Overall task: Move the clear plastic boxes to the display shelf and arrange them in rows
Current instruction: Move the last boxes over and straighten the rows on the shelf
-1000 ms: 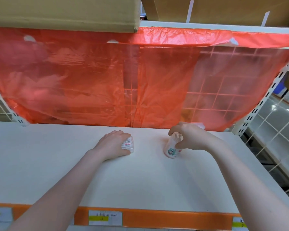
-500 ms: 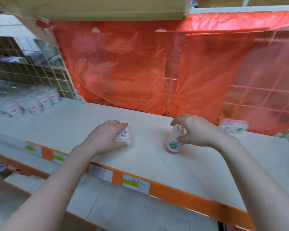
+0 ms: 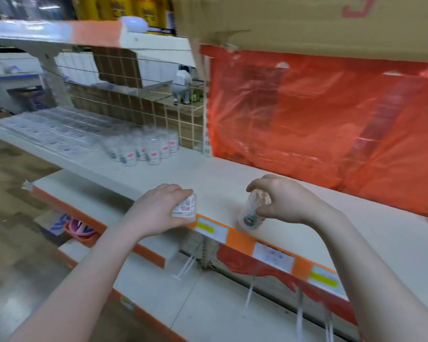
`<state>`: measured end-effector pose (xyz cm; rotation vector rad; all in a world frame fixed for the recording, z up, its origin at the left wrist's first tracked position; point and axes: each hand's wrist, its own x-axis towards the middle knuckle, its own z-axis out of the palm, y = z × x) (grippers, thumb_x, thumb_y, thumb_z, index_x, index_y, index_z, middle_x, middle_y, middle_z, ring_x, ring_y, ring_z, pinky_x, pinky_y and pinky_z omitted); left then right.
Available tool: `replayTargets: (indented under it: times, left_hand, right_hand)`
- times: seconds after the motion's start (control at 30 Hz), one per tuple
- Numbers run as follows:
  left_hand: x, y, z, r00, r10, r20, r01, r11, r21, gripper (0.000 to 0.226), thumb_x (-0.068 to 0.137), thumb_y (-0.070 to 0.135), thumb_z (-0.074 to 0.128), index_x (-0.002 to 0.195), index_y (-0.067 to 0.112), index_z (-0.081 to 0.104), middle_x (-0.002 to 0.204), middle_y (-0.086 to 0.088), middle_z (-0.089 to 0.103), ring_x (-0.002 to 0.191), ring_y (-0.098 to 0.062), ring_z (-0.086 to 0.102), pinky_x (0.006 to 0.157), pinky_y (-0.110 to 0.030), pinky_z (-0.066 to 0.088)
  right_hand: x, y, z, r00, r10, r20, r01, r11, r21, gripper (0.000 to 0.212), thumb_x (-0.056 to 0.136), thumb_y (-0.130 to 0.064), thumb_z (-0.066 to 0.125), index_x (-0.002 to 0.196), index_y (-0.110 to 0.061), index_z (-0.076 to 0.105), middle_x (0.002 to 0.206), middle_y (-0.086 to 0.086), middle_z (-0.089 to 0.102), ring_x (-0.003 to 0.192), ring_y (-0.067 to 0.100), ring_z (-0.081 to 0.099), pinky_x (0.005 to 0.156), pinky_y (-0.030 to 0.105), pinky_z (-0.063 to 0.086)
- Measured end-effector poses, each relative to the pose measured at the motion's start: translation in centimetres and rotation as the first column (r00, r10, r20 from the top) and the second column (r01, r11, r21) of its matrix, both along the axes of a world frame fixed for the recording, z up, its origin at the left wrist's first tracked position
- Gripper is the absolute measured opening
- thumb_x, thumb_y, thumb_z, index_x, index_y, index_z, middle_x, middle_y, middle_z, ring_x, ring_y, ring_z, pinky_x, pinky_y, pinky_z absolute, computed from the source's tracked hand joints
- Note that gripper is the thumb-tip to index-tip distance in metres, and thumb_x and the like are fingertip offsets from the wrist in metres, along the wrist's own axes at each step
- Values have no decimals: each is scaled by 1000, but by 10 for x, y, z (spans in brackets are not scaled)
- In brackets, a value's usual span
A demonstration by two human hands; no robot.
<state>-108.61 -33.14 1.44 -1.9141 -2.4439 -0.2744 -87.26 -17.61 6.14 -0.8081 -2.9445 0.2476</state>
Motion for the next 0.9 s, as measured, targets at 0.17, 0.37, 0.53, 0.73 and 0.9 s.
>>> replayTargets:
  times: [0.17, 0.37, 0.53, 0.73, 0.9]
  left_hand:
    - [-73, -47, 1, 998, 50, -30, -50, 999, -4, 70, 82, 53, 61, 142, 25, 37, 133, 2, 48, 123, -19, 41, 100, -28, 35]
    - [-143, -75, 2, 994, 102, -40, -103, 995, -20, 70, 85, 50, 59, 145, 25, 32, 138, 2, 43, 128, -17, 37, 103, -28, 32]
    - [-192, -75, -5, 992, 122, -20, -123, 992, -29, 71, 85, 51, 59, 145, 25, 32, 138, 2, 42, 127, -17, 36, 104, -29, 32]
    - [-261, -46, -9, 993, 112, -40, -114, 993, -41, 70, 86, 49, 58, 145, 25, 31, 141, 3, 42, 128, -16, 36, 106, -33, 33]
    - [-312, -25, -7, 995, 94, 14, -93, 994, -60, 68, 87, 45, 59, 145, 29, 30, 143, 7, 38, 132, -12, 31, 106, -29, 32]
  right_hand:
    - [-80, -36, -4, 1000, -3, 8, 3, 1000, 9, 50, 77, -22, 64, 126, -24, 53, 123, 1, 52, 108, 24, 53, 85, 34, 45]
    - [-161, -58, 0, 1000, 17, -11, -17, 1000, 26, 50, 77, -23, 64, 125, -24, 53, 123, 2, 53, 108, 24, 53, 84, 33, 45]
    - [-220, -55, -2, 999, 37, -21, -36, 999, 34, 50, 78, -24, 64, 126, -25, 52, 123, 1, 52, 110, 24, 53, 86, 36, 46]
    - [-298, -29, -13, 998, 47, -53, -44, 998, 41, 53, 79, -24, 64, 129, -26, 49, 127, 1, 51, 111, 22, 52, 78, 30, 42]
    - [-356, -9, -20, 999, 34, -28, -34, 999, 10, 52, 81, -22, 62, 130, -28, 48, 125, 0, 50, 106, 21, 53, 71, 27, 37]
